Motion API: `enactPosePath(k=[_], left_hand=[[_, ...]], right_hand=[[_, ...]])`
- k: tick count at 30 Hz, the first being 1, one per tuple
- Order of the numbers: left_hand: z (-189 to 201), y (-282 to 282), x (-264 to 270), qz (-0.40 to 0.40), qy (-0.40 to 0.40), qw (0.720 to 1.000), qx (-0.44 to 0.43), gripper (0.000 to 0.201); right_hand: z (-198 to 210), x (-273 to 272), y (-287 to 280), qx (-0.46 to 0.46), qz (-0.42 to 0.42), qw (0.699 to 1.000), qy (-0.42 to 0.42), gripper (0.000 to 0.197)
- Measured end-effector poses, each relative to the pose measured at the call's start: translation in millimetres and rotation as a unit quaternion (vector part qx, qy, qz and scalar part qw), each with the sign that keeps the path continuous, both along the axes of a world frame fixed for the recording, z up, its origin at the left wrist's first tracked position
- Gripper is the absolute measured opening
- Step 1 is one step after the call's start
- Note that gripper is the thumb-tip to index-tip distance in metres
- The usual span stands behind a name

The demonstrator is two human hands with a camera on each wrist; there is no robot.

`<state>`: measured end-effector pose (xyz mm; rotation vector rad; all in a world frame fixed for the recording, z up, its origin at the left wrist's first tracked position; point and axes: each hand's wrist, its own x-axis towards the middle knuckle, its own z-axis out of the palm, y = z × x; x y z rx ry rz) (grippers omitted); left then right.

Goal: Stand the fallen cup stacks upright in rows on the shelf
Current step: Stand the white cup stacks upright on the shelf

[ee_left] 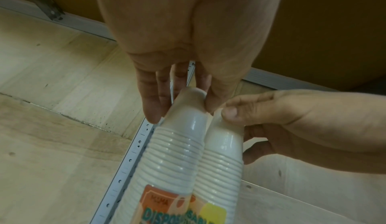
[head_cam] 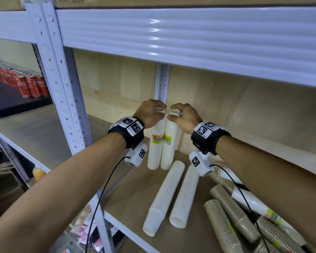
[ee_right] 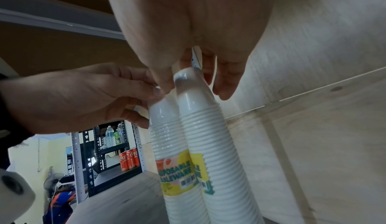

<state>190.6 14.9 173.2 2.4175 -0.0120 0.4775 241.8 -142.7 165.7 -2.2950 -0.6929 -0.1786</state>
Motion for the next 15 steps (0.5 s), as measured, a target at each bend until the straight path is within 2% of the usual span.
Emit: enactPosePath(k=[6, 10, 15], left_hand=[[-0.6, 1.0, 0.8, 0.001, 0.007, 1.000, -0.011, 0.030], [-0.8, 1.9, 0.9, 0.004, 0.008, 1.000, -0.016, 0.028], [-1.9, 2.8, 1.8, 0.005, 0.013, 1.000, -0.021, 0.026]], right_hand=[[2.2, -1.1, -0.5, -0.008, 0.022, 1.000, 0.018, 0.041], [2.2, -2.2, -2.1, 0.017, -0.007, 0.999, 0.032, 0.046], [-1.4, -0.7, -1.1, 0.011, -0.010, 1.000, 0.028, 0.037]])
